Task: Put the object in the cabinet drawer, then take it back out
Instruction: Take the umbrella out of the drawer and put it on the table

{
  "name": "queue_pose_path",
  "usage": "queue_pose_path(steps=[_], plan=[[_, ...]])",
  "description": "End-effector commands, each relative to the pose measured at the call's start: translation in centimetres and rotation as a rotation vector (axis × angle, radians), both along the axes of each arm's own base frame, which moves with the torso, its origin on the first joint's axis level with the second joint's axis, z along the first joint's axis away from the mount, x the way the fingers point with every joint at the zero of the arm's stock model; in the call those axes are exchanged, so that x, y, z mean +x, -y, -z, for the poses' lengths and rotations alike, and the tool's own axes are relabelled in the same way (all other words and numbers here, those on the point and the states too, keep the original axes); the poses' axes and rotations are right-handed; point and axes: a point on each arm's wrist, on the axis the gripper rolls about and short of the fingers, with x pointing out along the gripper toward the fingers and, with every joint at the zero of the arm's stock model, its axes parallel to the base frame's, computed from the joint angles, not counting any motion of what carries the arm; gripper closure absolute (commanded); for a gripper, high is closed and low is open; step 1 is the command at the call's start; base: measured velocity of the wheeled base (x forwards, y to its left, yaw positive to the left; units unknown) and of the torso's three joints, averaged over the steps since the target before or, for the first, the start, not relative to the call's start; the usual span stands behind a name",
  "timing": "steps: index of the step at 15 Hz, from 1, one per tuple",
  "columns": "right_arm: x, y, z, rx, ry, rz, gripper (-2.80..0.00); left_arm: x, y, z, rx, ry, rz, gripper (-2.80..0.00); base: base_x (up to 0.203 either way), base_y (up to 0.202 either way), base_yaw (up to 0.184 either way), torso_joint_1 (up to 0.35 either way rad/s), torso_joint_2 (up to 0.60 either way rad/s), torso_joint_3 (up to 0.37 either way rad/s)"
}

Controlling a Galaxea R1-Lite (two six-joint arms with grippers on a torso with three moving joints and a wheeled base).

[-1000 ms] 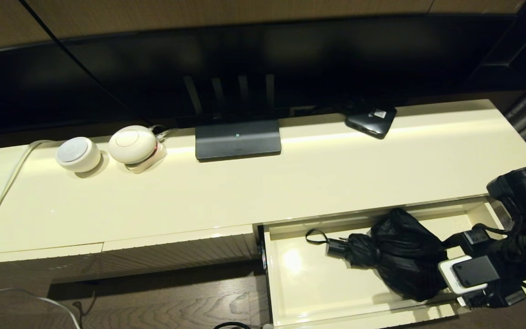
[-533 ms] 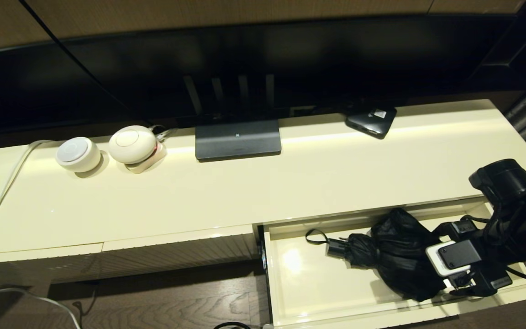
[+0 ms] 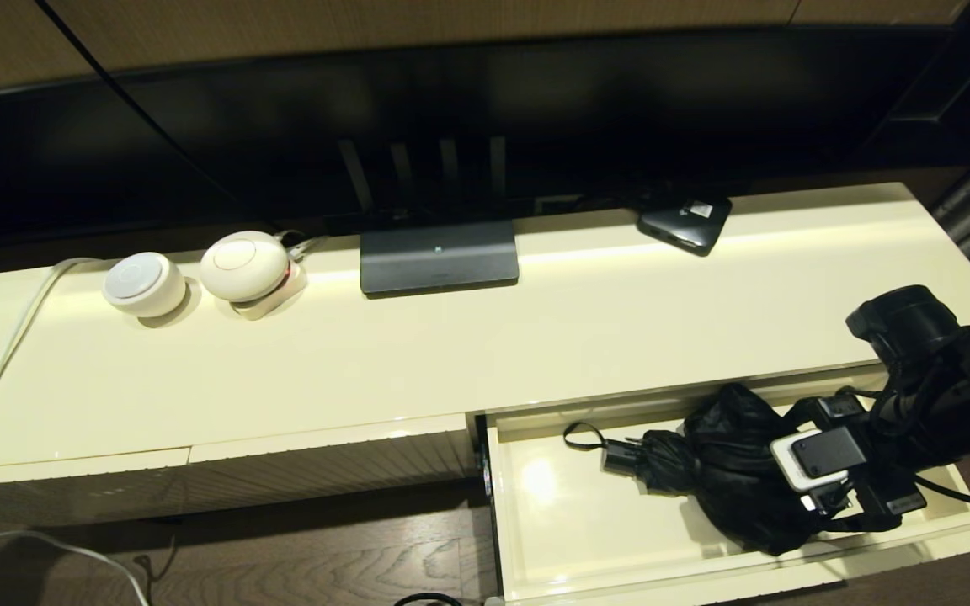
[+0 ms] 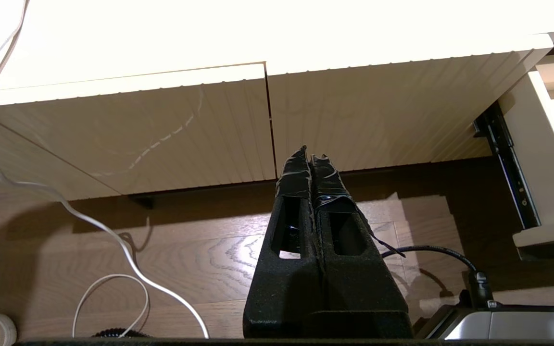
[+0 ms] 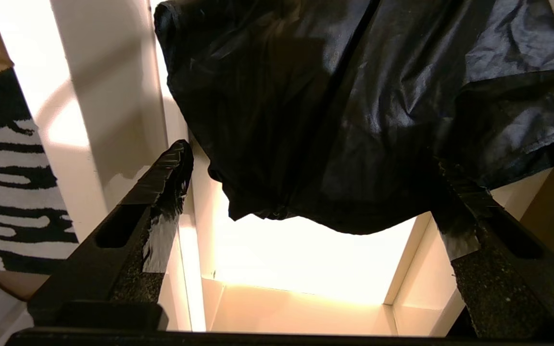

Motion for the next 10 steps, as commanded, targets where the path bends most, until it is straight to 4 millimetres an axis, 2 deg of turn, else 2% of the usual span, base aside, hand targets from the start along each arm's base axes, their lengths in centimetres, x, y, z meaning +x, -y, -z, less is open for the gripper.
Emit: queue_pose_path(steps=[1, 10], plan=[[0.7, -0.1, 0.7, -0.007, -0.023, -0.006, -2.8, 0.0, 0.0, 0.1, 0.0, -0.003, -0.001, 0.0, 0.0, 0.0, 0.0, 0.0, 0.0, 0.0], [1.7, -0.5, 2.7, -0.007, -0.087, -0.015, -2.8, 0.0, 0.0, 0.1, 0.0, -0.003, -0.001, 0.0, 0.0, 0.0, 0.0, 0.0, 0.0, 0.0]])
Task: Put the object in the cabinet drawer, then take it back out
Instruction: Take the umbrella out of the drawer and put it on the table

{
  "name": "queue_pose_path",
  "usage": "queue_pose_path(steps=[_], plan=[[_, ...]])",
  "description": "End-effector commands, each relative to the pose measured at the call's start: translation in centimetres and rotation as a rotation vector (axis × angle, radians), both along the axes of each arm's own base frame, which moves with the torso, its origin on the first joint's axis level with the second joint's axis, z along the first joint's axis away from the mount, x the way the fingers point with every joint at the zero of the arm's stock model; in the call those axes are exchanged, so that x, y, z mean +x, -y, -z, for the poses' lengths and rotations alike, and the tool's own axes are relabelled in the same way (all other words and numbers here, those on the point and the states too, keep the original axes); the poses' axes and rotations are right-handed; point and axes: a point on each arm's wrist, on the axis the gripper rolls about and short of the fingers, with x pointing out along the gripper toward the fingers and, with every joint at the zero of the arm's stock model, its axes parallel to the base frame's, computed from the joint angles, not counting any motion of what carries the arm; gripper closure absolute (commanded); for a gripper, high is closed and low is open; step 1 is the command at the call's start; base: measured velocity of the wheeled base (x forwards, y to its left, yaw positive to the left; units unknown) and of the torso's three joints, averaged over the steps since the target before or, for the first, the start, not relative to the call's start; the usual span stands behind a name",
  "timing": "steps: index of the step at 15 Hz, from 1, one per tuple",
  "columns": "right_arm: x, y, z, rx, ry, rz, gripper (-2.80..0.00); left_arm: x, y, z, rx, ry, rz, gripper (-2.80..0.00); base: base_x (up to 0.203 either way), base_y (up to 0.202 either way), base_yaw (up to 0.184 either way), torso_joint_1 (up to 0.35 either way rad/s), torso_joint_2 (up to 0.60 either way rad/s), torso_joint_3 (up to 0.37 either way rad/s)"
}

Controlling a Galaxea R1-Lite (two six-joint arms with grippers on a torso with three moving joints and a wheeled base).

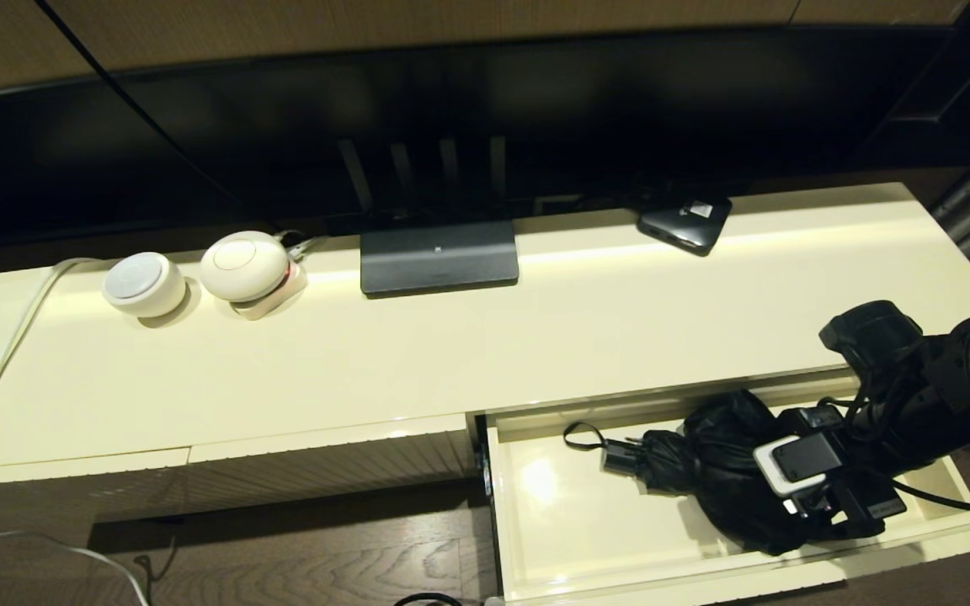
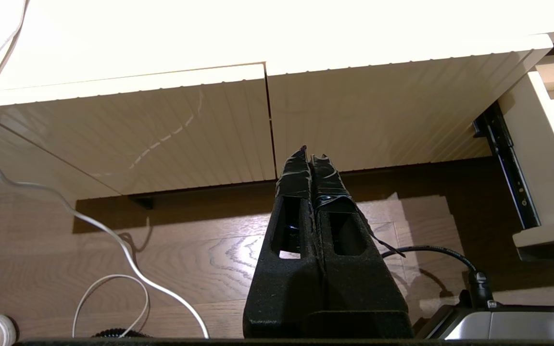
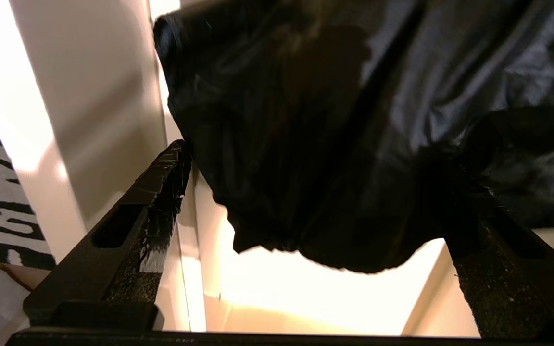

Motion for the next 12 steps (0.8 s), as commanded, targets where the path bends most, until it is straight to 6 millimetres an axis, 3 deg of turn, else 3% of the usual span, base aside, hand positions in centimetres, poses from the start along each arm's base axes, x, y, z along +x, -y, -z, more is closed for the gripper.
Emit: queue_pose_path(steps=[1, 12], plan=[[0.34, -0.23, 0.85, -0.003, -0.028, -0.014, -2.8, 0.03, 0.0, 0.08, 0.0, -0.004, -0.001, 0.0, 0.0, 0.0, 0.0, 0.0, 0.0, 0.0], [-0.02, -0.39, 1.38, -0.004, -0.056, -0.019, -2.8, 0.02, 0.0, 0.08, 0.0, -0.003, -0.001, 0.0, 0.0, 0.0, 0.0, 0.0, 0.0, 0.0]])
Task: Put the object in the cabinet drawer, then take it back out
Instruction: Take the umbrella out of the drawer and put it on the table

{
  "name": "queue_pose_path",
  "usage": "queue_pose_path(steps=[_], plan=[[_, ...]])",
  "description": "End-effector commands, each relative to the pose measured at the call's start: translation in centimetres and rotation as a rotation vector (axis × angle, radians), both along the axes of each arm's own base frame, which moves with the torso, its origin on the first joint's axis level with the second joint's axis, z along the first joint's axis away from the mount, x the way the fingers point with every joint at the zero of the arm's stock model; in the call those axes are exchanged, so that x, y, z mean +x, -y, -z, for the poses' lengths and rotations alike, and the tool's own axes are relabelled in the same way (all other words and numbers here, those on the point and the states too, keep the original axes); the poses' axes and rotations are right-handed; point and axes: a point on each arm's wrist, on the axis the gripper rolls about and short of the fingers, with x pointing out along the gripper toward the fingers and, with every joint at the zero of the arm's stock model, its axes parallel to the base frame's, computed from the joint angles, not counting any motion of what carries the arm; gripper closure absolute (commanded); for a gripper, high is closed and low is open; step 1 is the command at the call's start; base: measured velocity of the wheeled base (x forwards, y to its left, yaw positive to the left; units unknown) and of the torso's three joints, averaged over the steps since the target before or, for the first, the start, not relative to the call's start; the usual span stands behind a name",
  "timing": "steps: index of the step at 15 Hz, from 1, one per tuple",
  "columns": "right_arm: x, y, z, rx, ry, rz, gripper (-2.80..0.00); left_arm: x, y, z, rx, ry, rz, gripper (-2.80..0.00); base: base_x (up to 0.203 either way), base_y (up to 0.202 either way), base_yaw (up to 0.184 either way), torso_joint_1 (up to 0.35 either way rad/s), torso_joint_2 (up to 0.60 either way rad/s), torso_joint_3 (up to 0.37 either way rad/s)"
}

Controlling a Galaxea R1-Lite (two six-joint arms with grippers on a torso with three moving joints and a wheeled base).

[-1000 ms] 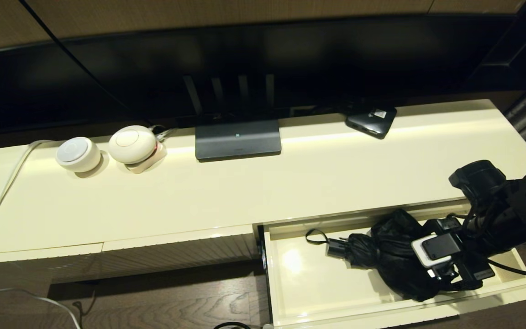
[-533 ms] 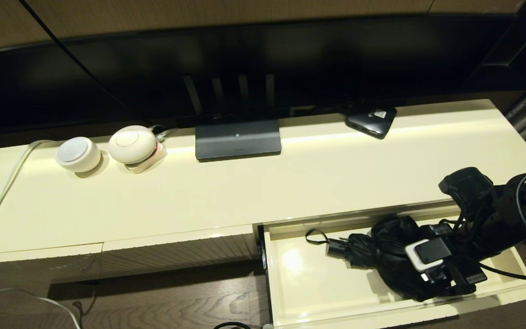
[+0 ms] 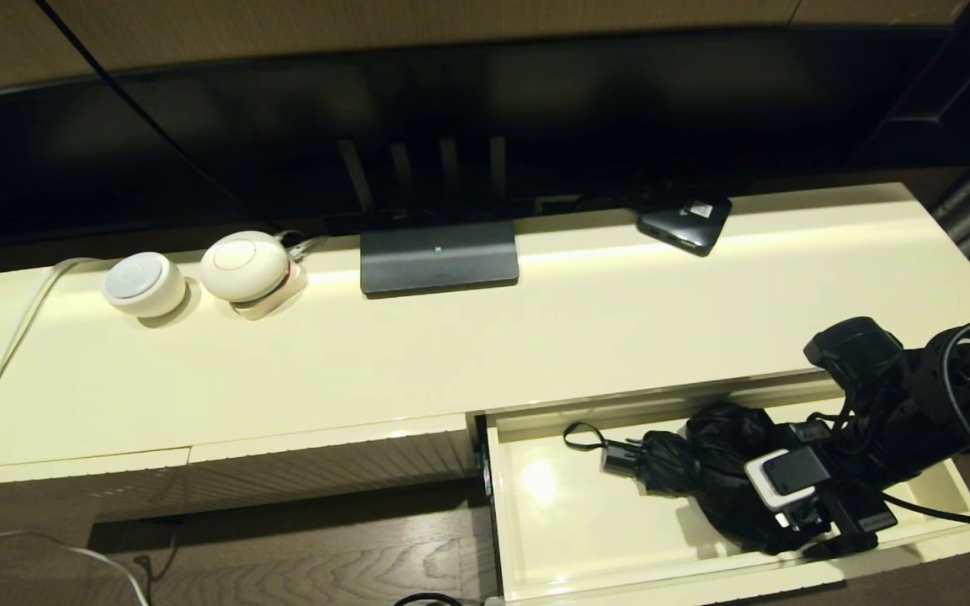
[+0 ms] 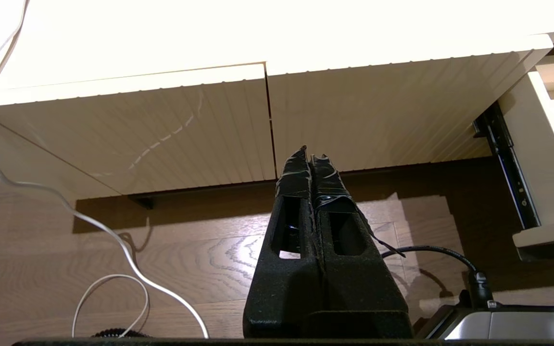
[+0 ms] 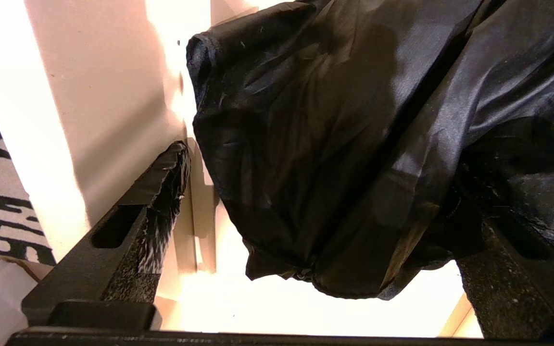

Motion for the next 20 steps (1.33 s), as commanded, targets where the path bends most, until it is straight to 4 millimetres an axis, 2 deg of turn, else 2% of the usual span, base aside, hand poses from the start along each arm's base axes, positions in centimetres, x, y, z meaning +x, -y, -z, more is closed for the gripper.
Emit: queue_pose_path(steps=[1, 10, 13, 20], plan=[[-0.2, -0.1, -0.1, -0.002, -0.002, -0.011, 0.0, 0.0, 0.0, 0.1, 0.0, -0.004, 0.0, 0.0, 0.0, 0.0, 0.0, 0.0, 0.0, 0.0], [-0.5, 0.0, -0.4, 0.006, 0.007, -0.001, 0.0, 0.0, 0.0, 0.1, 0.0, -0.003, 0.0, 0.0, 0.0, 0.0, 0.0, 0.0, 0.0, 0.0], [-1.3, 0.1, -1.4, 0.011, 0.043, 0.002, 0.0, 0.0, 0.0, 0.1, 0.0, -0.004, 0.0, 0.0, 0.0, 0.0, 0.0, 0.0, 0.0, 0.0], [-4.0, 0.2, -5.8, 0.032, 0.201, 0.011, 0.0, 0.0, 0.0, 0.1, 0.0, -0.004, 0.0, 0.0, 0.0, 0.0, 0.0, 0.0, 0.0, 0.0]])
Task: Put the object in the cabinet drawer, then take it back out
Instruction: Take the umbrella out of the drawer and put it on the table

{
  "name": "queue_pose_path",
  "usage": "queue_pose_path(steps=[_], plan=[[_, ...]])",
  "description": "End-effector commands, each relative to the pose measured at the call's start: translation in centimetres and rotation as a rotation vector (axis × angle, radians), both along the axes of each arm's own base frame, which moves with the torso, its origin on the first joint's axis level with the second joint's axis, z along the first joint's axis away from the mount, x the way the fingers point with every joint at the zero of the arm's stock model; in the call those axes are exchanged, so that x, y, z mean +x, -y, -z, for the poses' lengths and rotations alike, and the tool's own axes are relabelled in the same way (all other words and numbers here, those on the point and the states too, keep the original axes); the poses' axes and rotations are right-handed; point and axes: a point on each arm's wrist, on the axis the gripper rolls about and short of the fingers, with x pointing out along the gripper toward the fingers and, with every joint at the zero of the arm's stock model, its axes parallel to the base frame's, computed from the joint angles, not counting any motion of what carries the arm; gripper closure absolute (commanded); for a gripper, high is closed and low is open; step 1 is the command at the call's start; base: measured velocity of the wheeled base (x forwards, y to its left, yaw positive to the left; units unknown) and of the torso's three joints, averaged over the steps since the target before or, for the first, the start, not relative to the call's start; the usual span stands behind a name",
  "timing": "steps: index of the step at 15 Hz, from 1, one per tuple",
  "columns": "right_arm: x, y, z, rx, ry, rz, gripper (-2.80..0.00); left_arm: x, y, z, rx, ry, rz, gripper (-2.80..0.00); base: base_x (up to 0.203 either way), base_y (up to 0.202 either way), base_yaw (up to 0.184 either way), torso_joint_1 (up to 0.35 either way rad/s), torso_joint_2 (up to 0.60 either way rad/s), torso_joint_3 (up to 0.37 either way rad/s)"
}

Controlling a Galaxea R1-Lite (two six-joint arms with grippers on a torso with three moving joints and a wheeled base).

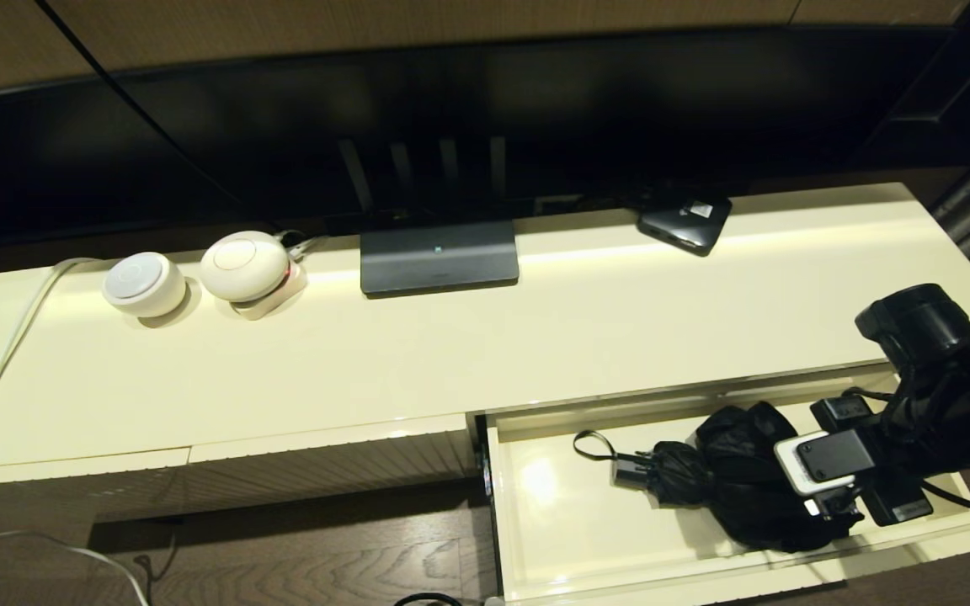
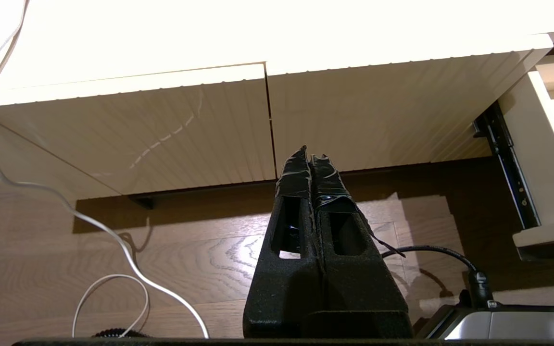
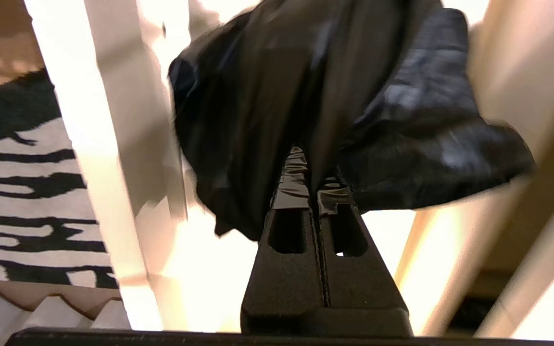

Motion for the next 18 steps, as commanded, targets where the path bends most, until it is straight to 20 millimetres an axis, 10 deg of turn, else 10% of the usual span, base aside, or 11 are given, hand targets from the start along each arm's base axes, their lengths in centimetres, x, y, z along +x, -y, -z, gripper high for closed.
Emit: queue_pose_path(steps=[1, 18], plan=[[-1.6, 0.1, -2.1, 0.007, 0.081, -0.009, 0.0, 0.0, 0.0, 0.1, 0.0, -0.004, -0.001, 0.0, 0.0, 0.0, 0.0, 0.0, 0.0, 0.0], [-8.8, 0.6, -8.8, 0.14, 0.377, 0.058, 0.0, 0.0, 0.0, 0.1, 0.0, -0.005, -0.001, 0.0, 0.0, 0.0, 0.0, 0.0, 0.0, 0.0]])
